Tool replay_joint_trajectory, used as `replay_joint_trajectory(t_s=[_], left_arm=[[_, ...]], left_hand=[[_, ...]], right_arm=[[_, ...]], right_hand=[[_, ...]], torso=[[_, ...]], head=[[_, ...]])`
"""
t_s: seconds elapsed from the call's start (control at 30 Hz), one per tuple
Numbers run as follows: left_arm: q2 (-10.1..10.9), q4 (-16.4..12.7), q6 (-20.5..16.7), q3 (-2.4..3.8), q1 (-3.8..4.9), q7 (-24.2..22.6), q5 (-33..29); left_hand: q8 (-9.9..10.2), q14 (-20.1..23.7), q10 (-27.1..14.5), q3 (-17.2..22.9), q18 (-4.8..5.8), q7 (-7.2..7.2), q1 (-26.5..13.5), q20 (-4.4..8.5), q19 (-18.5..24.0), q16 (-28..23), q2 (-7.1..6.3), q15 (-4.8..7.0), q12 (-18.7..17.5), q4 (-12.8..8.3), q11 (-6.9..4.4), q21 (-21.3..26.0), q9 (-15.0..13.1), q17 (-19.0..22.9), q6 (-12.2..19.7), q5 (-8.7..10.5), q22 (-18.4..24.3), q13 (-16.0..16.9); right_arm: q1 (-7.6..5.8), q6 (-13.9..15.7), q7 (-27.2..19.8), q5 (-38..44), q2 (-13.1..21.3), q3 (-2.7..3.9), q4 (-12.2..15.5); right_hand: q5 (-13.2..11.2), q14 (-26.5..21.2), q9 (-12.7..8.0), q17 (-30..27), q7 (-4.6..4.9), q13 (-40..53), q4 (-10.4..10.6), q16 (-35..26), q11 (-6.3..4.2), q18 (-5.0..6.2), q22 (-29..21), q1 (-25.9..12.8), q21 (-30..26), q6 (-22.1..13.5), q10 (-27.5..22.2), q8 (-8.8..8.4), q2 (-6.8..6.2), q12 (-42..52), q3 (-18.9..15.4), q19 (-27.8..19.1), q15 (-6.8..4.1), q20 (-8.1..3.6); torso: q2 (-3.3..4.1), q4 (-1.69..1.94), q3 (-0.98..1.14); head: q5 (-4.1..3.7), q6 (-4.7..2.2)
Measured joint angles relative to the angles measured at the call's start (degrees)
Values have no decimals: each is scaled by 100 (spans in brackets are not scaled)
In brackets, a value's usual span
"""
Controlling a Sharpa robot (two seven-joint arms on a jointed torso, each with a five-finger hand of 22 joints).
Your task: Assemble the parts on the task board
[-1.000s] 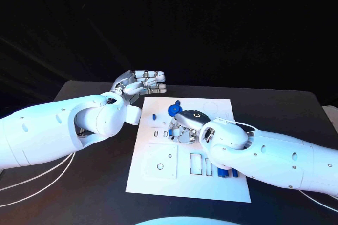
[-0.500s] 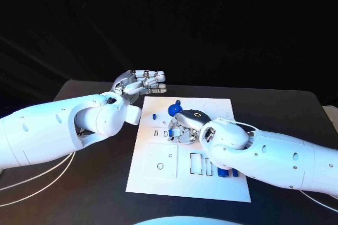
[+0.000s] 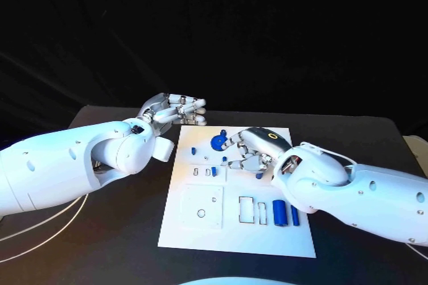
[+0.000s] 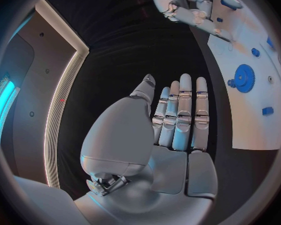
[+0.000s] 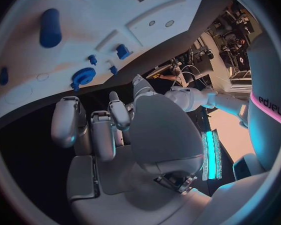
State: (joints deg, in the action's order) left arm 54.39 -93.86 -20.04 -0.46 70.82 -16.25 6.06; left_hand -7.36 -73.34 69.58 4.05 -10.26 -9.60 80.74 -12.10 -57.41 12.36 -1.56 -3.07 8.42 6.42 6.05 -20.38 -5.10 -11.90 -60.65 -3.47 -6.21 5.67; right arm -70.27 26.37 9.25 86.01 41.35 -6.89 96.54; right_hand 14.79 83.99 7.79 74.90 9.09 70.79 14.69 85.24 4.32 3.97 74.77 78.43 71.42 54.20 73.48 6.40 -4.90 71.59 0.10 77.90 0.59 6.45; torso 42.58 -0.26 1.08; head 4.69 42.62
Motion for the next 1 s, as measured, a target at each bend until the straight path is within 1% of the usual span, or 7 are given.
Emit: replay_joint_trajectory(t_s=[0.27,0.33,0.43,0.5,0.63,0.77,1.0], left_arm=[[-56,343,718,-1,31,769,1093],[-98,429,970,-3,89,1080,1473],[-165,502,1285,1,162,1562,2070],[-214,519,1422,1,182,1862,2460],[-348,536,1654,-2,205,2564,3337],[-490,541,1825,-7,213,3265,4096],[-781,596,2042,-48,232,4240,4827]], left_hand=[[-52,-988,947,-139,-1,256,-225,526,-951,1299,-12,400,527,360,-368,-743,-95,-1040,-324,0,-347,389],[-61,-1053,983,-183,0,303,-288,644,-1184,2546,-32,446,763,476,-404,-1032,-143,-2240,-366,0,-503,623],[-205,-1074,740,-183,0,396,-289,839,-1356,5489,-34,493,1568,710,-519,-1819,-361,-5153,-373,0,-988,1449],[-321,-1065,600,-182,-1,436,-303,926,-1415,6462,-2,536,2032,847,-554,-2378,-512,-6074,-413,-16,-1475,1895],[-628,-1060,471,-266,96,518,-615,963,-1551,7183,23,608,3448,1004,-596,-3719,-909,-6300,-416,-17,-2962,3305],[-1009,-1072,615,-484,182,608,-968,1006,-1593,7391,27,678,4684,1015,-675,-4509,-1399,-6305,-363,-17,-3918,4554],[-1494,-1072,625,-911,270,646,-1209,1034,-1554,7440,104,678,5315,1031,-686,-5054,-2188,-6305,-49,-17,-4546,5238]], right_arm=[[-377,-64,-937,-1563,800,23,108],[-436,-111,-1097,-1998,958,22,74],[-508,-164,-1271,-2573,1129,21,-33],[-531,-185,-1343,-2852,1204,21,-101],[-556,-208,-1447,-3282,1305,21,-195],[-570,-215,-1502,-3521,1346,21,-245],[-573,-209,-1517,-3686,1356,20,-322]], right_hand=[[141,3,26,5,-99,-186,-103,-203,-72,90,-227,107,-394,218,-132,200,51,-171,54,-179,-83,-63],[153,3,33,5,-98,-174,-103,-225,-89,90,-257,107,-440,259,-115,236,51,-171,54,-198,-83,-82],[175,-11,40,5,-117,-172,-103,-233,-89,90,-273,107,-464,278,-115,245,51,-171,55,-198,-97,-82],[175,-17,40,4,-117,-172,-103,-233,-109,90,-273,107,-464,278,-95,245,51,-143,55,-198,-103,-82],[175,3,40,4,-118,-172,-118,-233,-109,89,-278,107,-464,278,-95,269,51,-136,39,-198,-123,-82],[179,3,39,4,-118,-167,-118,-233,-109,89,-280,107,-464,278,-95,269,51,-136,39,-198,-123,-82],[198,3,39,3,-118,-175,-118,-257,-109,88,-306,106,-522,278,-95,269,51,-136,39,-219,-123,-103]], torso=[[-112,-14,-3],[-142,-14,-3],[-183,-13,-3],[-204,-12,0],[-239,-7,4],[-263,-1,11],[-273,4,16]], head=[[-12,24],[-12,40],[-13,64],[-15,75],[-13,107],[-10,138],[-21,156]])
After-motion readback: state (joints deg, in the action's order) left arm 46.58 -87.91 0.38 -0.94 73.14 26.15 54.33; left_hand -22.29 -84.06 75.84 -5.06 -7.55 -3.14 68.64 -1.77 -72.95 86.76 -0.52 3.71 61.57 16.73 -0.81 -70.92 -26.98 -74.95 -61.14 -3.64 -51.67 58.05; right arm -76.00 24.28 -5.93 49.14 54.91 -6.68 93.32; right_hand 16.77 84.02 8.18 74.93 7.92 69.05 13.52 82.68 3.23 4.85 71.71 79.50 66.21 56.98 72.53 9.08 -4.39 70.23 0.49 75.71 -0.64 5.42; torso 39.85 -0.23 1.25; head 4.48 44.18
